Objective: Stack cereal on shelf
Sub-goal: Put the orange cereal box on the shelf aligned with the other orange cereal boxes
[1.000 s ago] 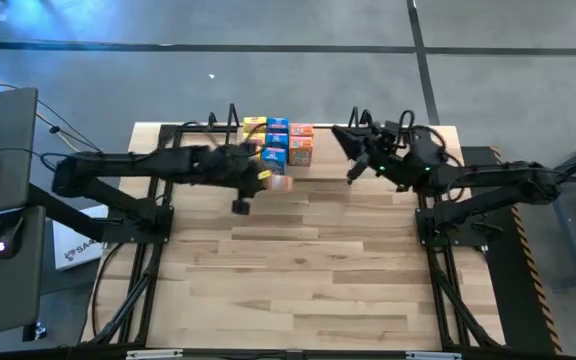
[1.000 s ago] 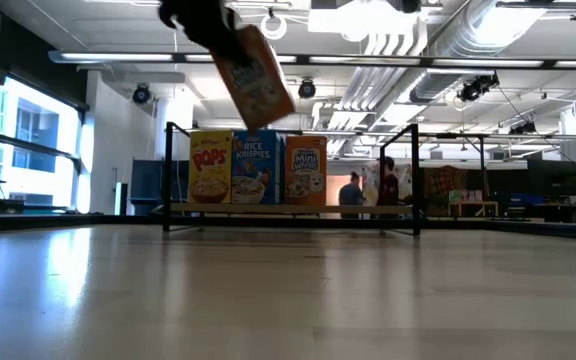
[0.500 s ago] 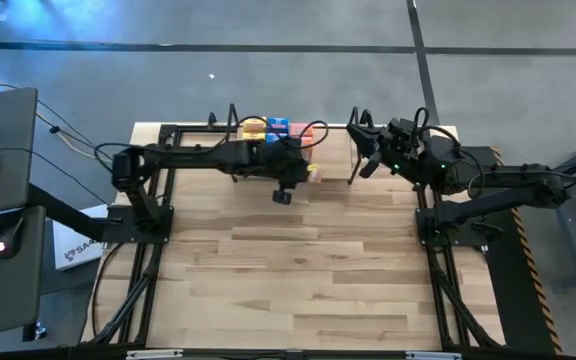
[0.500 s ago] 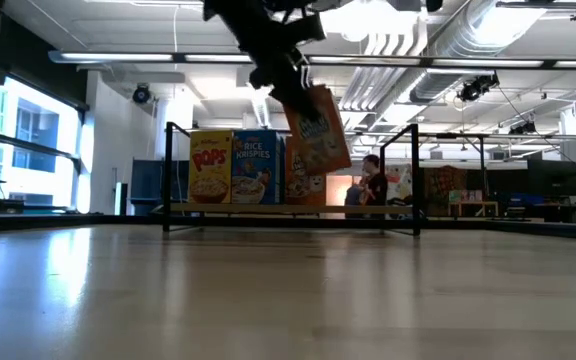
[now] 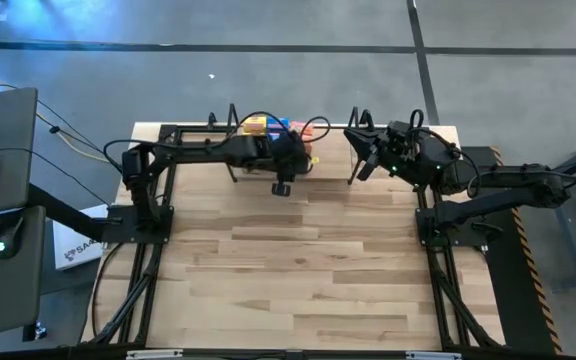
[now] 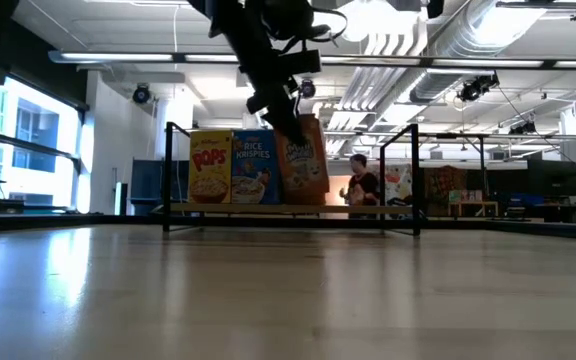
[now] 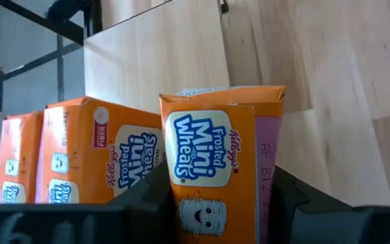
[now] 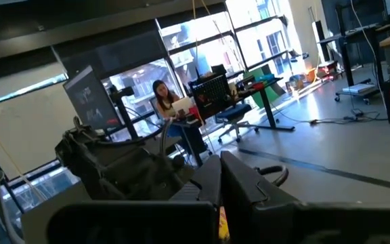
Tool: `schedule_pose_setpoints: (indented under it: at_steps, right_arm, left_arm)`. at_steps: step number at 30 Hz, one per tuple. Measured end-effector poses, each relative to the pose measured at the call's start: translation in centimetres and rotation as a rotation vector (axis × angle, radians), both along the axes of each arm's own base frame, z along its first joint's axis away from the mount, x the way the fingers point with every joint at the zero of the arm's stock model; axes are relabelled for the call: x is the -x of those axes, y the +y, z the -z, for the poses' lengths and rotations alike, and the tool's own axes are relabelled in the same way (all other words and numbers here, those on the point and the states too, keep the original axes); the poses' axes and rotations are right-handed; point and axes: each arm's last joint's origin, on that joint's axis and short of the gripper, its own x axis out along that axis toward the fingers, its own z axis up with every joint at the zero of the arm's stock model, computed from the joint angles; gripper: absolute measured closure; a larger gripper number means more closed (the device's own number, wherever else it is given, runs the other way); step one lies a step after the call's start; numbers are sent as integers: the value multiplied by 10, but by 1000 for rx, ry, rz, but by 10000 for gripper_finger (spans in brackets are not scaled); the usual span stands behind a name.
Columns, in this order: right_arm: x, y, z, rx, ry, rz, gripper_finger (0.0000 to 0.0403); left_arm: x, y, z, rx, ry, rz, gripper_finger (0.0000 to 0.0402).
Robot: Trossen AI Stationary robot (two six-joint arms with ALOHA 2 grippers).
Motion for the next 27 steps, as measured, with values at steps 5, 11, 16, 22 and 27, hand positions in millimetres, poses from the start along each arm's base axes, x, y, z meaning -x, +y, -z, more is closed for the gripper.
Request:
schedule_pose_setpoints:
  at_steps: [5, 11, 16, 22, 27]
  right_arm:
    - [0, 0, 1, 5, 14, 0, 402]
    - [0, 0, 2, 5, 25, 0, 402]
    - [0, 0, 2, 5, 25, -3, 402]
    - [0, 0, 2, 5, 25, -3, 402]
    - [0, 0, 2, 5, 25, -2, 402]
  left_arm:
    - [3, 6, 1, 43, 5, 1, 256]
    - [2, 7, 0, 45, -14, 4, 223]
    - [0, 8, -2, 15, -35, -10, 204]
    - [0, 8, -2, 2, -31, -1, 187]
    - [-1, 10, -3, -53, -30, -11, 181]
